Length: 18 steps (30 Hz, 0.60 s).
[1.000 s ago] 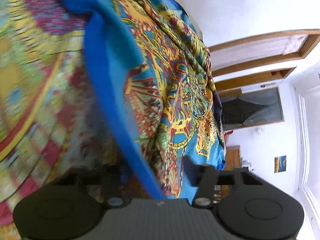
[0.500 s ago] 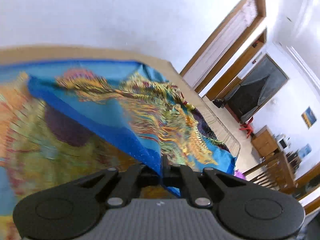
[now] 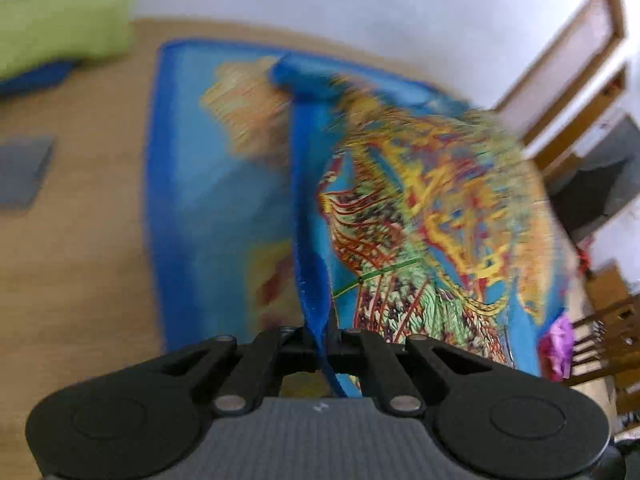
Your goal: Fold clothes
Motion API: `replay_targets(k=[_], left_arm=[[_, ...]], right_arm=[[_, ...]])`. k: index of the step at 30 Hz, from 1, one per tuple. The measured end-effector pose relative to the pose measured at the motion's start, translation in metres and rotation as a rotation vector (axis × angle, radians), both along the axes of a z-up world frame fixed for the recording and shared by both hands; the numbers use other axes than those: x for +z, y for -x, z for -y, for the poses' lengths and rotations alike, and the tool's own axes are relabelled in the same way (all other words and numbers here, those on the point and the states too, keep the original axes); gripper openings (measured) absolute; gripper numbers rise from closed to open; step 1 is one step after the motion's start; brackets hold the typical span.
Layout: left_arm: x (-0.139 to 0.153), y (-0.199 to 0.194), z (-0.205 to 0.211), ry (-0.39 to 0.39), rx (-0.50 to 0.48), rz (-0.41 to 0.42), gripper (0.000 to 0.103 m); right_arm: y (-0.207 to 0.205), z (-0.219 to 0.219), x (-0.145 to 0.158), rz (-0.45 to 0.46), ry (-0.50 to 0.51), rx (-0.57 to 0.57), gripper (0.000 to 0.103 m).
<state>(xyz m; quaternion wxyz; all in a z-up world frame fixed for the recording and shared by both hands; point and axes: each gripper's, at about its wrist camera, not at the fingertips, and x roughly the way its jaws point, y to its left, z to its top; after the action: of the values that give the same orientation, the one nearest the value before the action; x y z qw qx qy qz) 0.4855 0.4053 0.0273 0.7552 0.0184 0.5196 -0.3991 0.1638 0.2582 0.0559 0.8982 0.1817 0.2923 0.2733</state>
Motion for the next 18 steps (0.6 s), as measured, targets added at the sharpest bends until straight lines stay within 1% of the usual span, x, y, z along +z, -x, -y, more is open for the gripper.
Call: replay_targets(k=[3,6,7,10,15,16,17,18], left_arm=[[-0.024,-0.007,-0.016,-0.01,0.047,-0.038,0.001],[-0.033,-0.011,-0.02,-0.039,0.061,-0.023,0.003],[-0.035,-0.012,-0.02,-0.048,0.061,-0.02,0.005],[-0.039,-0.013,-0.016,-0.066,0.055,-0.019,0.013],[-0.04,-0.011,-0.027,-0.074,0.03,-0.002,0.014],[-0.039,-0.013,-0.026,-0.076,0.036,-0.005,0.016],[-0.039,-0.014,-0.02,-0.082,0.045,-0.005,0.02],[-0.038,-0.014,-0.021,-0.089,0.047,0.006,0.021]], right_arm=[[-0.016,-0.022,-0.032,-0.084,0.019,0.024,0.005],[-0.029,-0.036,-0.058,-0.134,0.072,0.033,0.005],[-0.031,-0.041,-0.063,-0.145,0.092,0.037,0.005],[-0.033,-0.053,-0.072,-0.163,0.139,0.048,0.005],[-0.037,-0.065,-0.076,-0.179,0.236,0.043,0.007],[-0.038,-0.066,-0.077,-0.19,0.256,0.036,0.008],[-0.039,-0.067,-0.079,-0.209,0.273,0.028,0.009],[-0.041,-0.067,-0.08,-0.227,0.29,0.02,0.009]])
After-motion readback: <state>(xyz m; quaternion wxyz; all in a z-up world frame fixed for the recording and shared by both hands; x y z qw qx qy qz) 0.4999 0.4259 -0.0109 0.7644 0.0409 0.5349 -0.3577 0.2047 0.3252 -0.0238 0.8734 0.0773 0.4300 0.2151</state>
